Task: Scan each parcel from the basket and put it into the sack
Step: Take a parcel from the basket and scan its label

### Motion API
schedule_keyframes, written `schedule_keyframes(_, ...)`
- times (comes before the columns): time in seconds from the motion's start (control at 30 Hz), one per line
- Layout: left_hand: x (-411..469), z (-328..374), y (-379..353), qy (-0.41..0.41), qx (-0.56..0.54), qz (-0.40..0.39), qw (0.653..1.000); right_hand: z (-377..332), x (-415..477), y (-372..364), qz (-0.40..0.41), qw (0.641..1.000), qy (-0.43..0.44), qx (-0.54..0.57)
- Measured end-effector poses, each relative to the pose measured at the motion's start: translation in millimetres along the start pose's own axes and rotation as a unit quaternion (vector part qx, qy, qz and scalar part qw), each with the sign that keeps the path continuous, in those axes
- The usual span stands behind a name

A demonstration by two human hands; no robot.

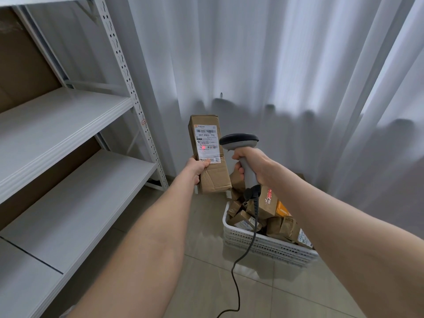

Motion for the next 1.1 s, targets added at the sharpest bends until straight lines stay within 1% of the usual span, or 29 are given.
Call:
schedule_keyframes(0.47, -24.2, -4.9, 1.1, 0.000, 0.004, 0.005, 1.000, 10.6, -12.5, -8.9, -0.012, 1.000, 0.010, 0.012)
schedule_keyframes(0.67, -47.7, -10.7, -10.0, -0.007, 0.006, 0.024, 1.000, 18.6, -28.2, -4.9, -0.029, 0.999, 0.003, 0.024)
schedule_keyframes(0.8, -70.6, -18.7, -21.7, -0.005, 0.004, 0.036, 0.999, 27.7, -45.9, 2.1, -0.054, 0.998, 0.004, 0.038)
schedule_keyframes(0.97, -107.7, -48.4, -23.9, 0.005, -0.005, 0.048, 0.999, 51.9, -63.1, -0.2, -0.068, 0.997, -0.006, 0.039)
schedule_keyframes(1.1, -146.2, -84.3, -5.2, 0.023, -0.011, 0.076, 0.997, 78.8, -67.8, -23.7, -0.082, 0.995, -0.010, 0.052)
Point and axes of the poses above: each hand's wrist, its own x-axis towards the middle knuckle, its own y-axis out of the back of the hand, z = x × y, the point moved 1 cm from there along x, towards the middle knuckle, and after that the axes turned 15 degrees about -z, right-handed, at the moved point
